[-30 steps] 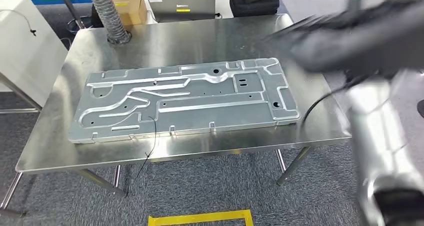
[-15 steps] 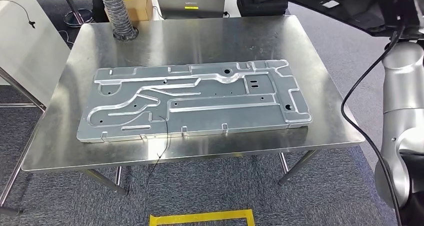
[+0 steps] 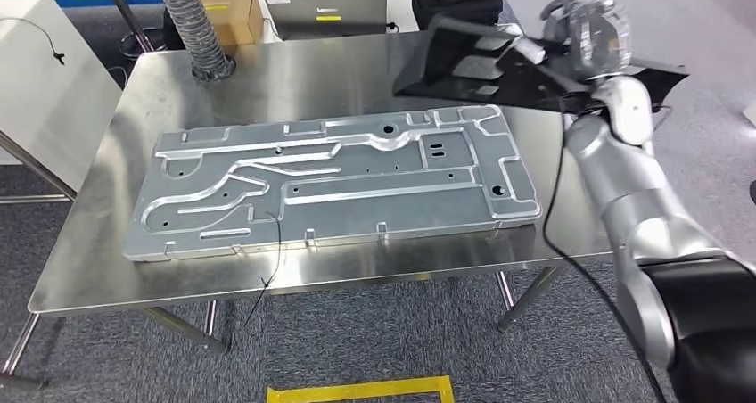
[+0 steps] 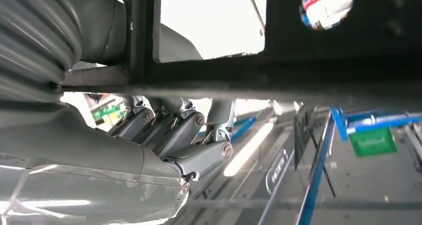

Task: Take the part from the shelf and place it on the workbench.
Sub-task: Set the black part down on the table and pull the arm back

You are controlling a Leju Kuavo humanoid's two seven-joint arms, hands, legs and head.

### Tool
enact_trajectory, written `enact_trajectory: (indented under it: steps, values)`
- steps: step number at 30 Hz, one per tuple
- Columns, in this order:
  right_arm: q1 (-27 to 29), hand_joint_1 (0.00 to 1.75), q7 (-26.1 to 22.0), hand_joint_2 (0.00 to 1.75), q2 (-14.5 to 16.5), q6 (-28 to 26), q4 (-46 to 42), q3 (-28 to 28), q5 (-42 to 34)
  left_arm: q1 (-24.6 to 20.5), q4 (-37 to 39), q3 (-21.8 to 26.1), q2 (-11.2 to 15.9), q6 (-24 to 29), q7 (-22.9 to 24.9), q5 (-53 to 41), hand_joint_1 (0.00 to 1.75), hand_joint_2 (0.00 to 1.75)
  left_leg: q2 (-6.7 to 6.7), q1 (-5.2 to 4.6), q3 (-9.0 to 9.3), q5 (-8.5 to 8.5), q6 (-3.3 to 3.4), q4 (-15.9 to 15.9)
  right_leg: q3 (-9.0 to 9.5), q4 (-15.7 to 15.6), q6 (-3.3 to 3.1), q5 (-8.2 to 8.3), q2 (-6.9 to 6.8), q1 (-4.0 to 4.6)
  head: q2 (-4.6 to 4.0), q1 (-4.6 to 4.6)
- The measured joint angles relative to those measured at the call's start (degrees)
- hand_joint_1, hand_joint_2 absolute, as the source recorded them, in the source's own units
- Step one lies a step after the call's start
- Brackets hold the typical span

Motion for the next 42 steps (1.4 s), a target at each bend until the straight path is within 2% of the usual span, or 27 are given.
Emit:
enact_trajectory:
  steps: [1,2,3,4,5,7,8,10,12,13,16,17,18,19,21,22,23,25,27,29,31,32,33,34,36,38,42]
  values:
    - [0.1,1.75,0.6,1.75,1.2,-0.3,1.0,0.8,0.7,0.0,0.0,0.0,0.0,0.1,-0.1,0.0,0.0,1.75,0.0,0.04,-1.83,-1.09,-0.1,3.5,0.03,0.0,-0.09,-0.04,0.11,0.04,0.0,0.0]
    - [0.3,1.75,1.2,1.75,2.4,-0.4,2.0,1.5,1.3,0.1,0.0,0.0,0.0,0.2,-0.3,0.0,0.0,1.75,0.0,0.05,-2.92,-1.15,-0.11,5.2,0.09,0.1,-0.15,-0.09,0.23,0.08,0.0,0.0]
    - [0.5,1.75,1.8,1.75,3.4,-0.5,2.9,2.2,2.0,0.1,0.0,0.0,0.0,0.4,-0.4,0.0,0.0,1.75,0.0,0.05,-2.96,-0.11,-0.04,4.8,0.19,0.1,-0.17,-0.16,0.33,0.12,0.0,0.0]
    - [0.6,1.75,2.4,1.75,4.5,-0.6,3.7,2.9,2.7,0.1,0.0,-0.1,0.0,0.5,-0.6,0.0,0.0,1.75,0.0,0.04,-1.76,1.94,0.14,1.8,0.34,0.1,-0.16,-0.25,0.4,0.16,0.0,0.0]
    - [0.6,1.75,2.9,1.75,5.4,-0.7,4.4,3.4,3.2,0.1,0.0,-0.1,0.0,0.7,-0.8,0.0,0.0,1.75,0.0,0.03,0.16,4.29,0.39,-2.6,0.51,0.1,-0.09,-0.37,0.43,0.19,0.0,0.0]
    - [0.5,1.75,3.7,1.75,7.1,-1.2,5.7,4.3,4.1,0.1,0.0,-0.1,0.0,1.1,-1.2,0.0,0.0,1.75,0.0,-0.16,3.5,6.91,0.84,-9.7,0.64,0.1,0.28,-0.58,0.44,0.41,0.0,0.0]
    - [0.5,1.75,4.1,1.75,7.7,-1.4,6.3,4.6,4.5,0.1,0.0,-0.1,0.1,1.3,-1.5,0.0,0.0,1.75,-0.03,-0.24,4.18,7.13,1.01,-11.1,0.63,0.1,0.53,-0.63,0.43,0.49,0.0,0.0]
    - [0.5,1.75,5.0,1.75,9.0,-1.5,7.4,5.2,5.4,0.1,0.0,-0.1,0.1,1.6,-1.9,0.0,0.0,1.75,-0.09,-0.27,4.35,7.04,1.35,-11.6,0.62,0.0,1.09,-0.62,0.42,0.57,0.0,0.0]
    - [0.4,1.75,6.1,1.75,10.0,-1.4,8.1,5.7,6.3,0.2,0.0,-0.1,0.1,1.5,-2.4,0.0,0.0,1.75,-0.02,-0.09,4.56,7.28,1.91,-12.1,0.22,1.1,1.6,-1.62,0.39,0.52,0.0,0.0]
    - [0.3,1.75,6.7,1.75,10.4,-1.4,8.5,6.0,6.7,0.2,0.0,-0.1,0.1,1.4,-2.6,-0.1,0.0,1.75,0.02,0.01,4.68,7.41,2.22,-12.3,-0.6,3.1,1.82,-2.92,0.38,0.51,0.0,0.0]
    - [0.2,1.75,8.0,1.75,11.3,-1.0,9.7,6.5,7.8,0.1,0.0,-0.1,0.1,1.1,-3.1,-0.2,0.0,1.75,0.01,-0.01,4.74,7.39,2.64,-12.4,-5.71,14.2,2.13,-8.01,0.34,0.4,0.0,0.0]
    - [0.3,1.75,8.2,1.75,11.5,-0.8,10.2,6.7,8.1,0.1,0.0,-0.1,0.1,0.9,-3.3,-0.2,0.0,1.75,-0.04,-0.03,4.76,7.34,2.68,-12.3,-6.95,16.6,2.16,-8.51,0.34,0.39,0.0,0.0]
    - [0.4,1.75,8.5,1.75,11.6,-0.6,10.6,6.8,8.3,0.2,0.0,-0.2,0.1,0.7,-3.3,-0.3,0.0,1.75,-0.11,-0.03,4.8,7.27,2.67,-12.2,-7.07,16.6,2.13,-7.71,0.34,0.4,0.0,0.0]
    - [0.4,1.31,8.7,1.31,11.8,-0.4,10.9,6.9,8.4,0.2,0.0,-0.2,0.1,0.5,-3.4,-0.3,0.0,1.75,-0.17,-0.03,4.86,7.16,2.62,-12.1,-6.06,14.1,2.02,-5.88,0.34,0.4,0.0,0.0]
    - [0.3,0.44,8.9,0.44,12.2,-0.1,11.2,7.1,8.4,0.2,0.0,-0.3,0.0,0.2,-3.4,-0.3,0.0,1.75,-0.25,-0.11,4.92,6.82,2.34,-11.7,-2.22,5.8,1.55,-1.72,0.32,0.54,0.0,0.0]
    - [0.2,0.0,9.0,0.0,12.5,0.2,11.4,7.1,8.4,0.1,0.0,-0.3,0.0,0.0,-3.4,-0.2,0.0,1.75,-0.25,-0.18,4.85,6.68,2.17,-11.6,-0.81,2.6,1.28,-0.58,0.32,0.68,0.01,-0.01]
    - [0.2,0.0,9.1,0.0,12.7,0.5,11.6,7.2,8.4,0.1,0.0,-0.3,-0.1,-0.1,-3.4,-0.2,0.0,1.75,-0.24,-0.21,4.75,6.59,1.94,-11.5,-0.06,0.8,1.05,-0.18,0.35,0.84,0.01,-0.01]
    - [0.4,0.0,9.4,0.0,13.2,1.2,12.1,7.2,8.5,0.1,0.0,-0.3,-0.1,-0.5,-3.3,-0.1,0.0,1.75,-0.22,-0.2,4.66,6.61,1.47,-11.5,0.02,0.1,0.64,-0.3,0.41,1.03,0.01,-0.01]
    - [0.5,0.0,10.0,0.0,13.6,1.7,12.6,7.3,8.5,0.2,0.0,-0.3,-0.2,-0.6,-3.3,-0.1,0.0,1.75,-0.18,-0.16,4.5,6.0,0.91,-11.0,0.33,-0.3,0.08,-0.1,0.36,0.73,0.0,0.0]
    - [0.6,0.0,10.5,0.0,14.1,2.3,13.0,7.3,8.7,0.2,0.0,-0.3,-0.2,-0.6,-3.2,-0.2,0.0,1.75,-0.12,-0.02,2.7,3.35,0.34,-6.6,0.66,-0.8,-0.44,0.06,0.3,0.43,0.0,-0.01]
    - [0.9,0.0,10.8,0.0,14.5,2.7,13.5,7.3,9.0,0.2,0.0,-0.3,-0.2,-0.7,-3.3,-0.2,0.0,1.75,-0.09,0.25,-0.82,0.0,-0.17,1.0,0.73,-0.7,-0.63,0.0,0.3,0.45,0.0,-0.01]
    - [1.2,0.0,10.9,0.0,14.5,2.9,13.7,7.3,9.1,0.2,0.0,-0.3,-0.2,-0.7,-3.4,-0.3,0.0,1.75,-0.09,0.38,-2.2,-0.7,-0.36,3.6,0.75,-0.7,-0.63,-0.05,0.3,0.46,0.0,0.0]
    - [1.5,0.0,11.0,0.0,14.6,3.0,14.0,7.3,9.2,0.3,0.0,-0.3,-0.2,-0.8,-3.4,-0.3,0.0,1.31,-0.08,0.51,-2.68,-0.31,-0.5,4.3,0.77,-0.7,-0.58,-0.11,0.31,0.45,0.0,0.0]
    - [1.8,0.0,11.0,0.0,14.6,3.1,14.2,7.3,9.2,0.3,0.0,-0.3,-0.2,-0.8,-3.5,-0.4,0.0,0.87,-0.07,0.64,-2.05,1.12,-0.57,2.7,0.8,-0.6,-0.48,-0.2,0.32,0.42,0.0,0.0]
    - [2.0,0.0,11.0,0.0,14.6,3.1,14.4,7.3,9.1,0.3,0.0,-0.3,-0.2,-0.8,-3.9,-0.5,0.0,0.0,-0.07,0.81,1.48,4.96,-0.56,-4.8,0.82,-0.2,-0.08,-0.54,0.39,0.37,0.0,0.0]
    - [2.1,0.0,10.8,0.0,14.6,3.1,14.6,7.2,8.9,0.3,0.0,-0.4,-0.2,-0.8,-4.4,-0.7,0.0,0.0,-0.15,0.65,4.0,6.62,-0.17,-10.2,0.61,0.2,0.48,-0.75,0.47,0.46,0.0,0.0]
    - [2.7,0.0,9.8,0.0,14.6,2.9,14.8,6.7,8.3,0.2,0.0,-0.4,-0.2,-0.4,-4.6,-0.9,0.0,0.0,-0.19,0.5,4.27,6.72,1.2,-11.2,0.26,0.5,1.59,-1.08,0.46,0.43,0.0,0.0]
